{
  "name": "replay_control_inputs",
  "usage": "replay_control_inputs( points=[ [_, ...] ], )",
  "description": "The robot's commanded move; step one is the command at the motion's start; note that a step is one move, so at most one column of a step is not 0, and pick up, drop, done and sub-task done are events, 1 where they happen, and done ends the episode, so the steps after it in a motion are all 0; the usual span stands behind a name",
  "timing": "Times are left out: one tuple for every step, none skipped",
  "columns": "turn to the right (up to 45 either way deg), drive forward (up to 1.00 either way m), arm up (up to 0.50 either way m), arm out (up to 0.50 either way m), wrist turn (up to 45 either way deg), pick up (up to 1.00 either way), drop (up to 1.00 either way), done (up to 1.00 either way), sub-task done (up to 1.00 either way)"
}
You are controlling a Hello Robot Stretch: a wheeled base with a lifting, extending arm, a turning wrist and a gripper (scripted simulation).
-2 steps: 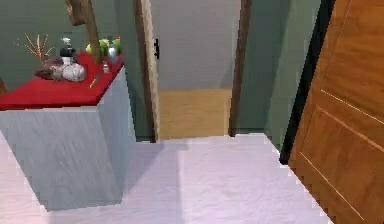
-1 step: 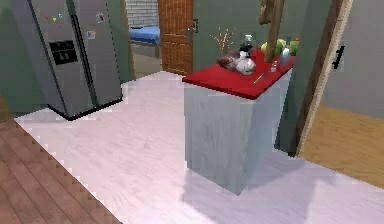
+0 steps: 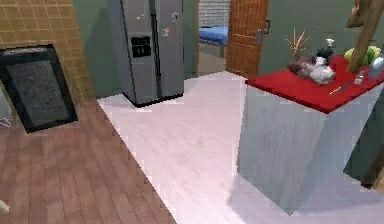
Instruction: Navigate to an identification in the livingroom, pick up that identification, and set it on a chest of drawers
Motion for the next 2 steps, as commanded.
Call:
replay_control_inputs(
  points=[
    [0.0, 1.0, 0.0, 0.0, 0.0, 0.0, 0.0, 0.0, 0.0],
    [-9.0, 0.0, 0.0, 0.0, 0.0, 0.0, 0.0, 0.0, 0.0]
  ],
)
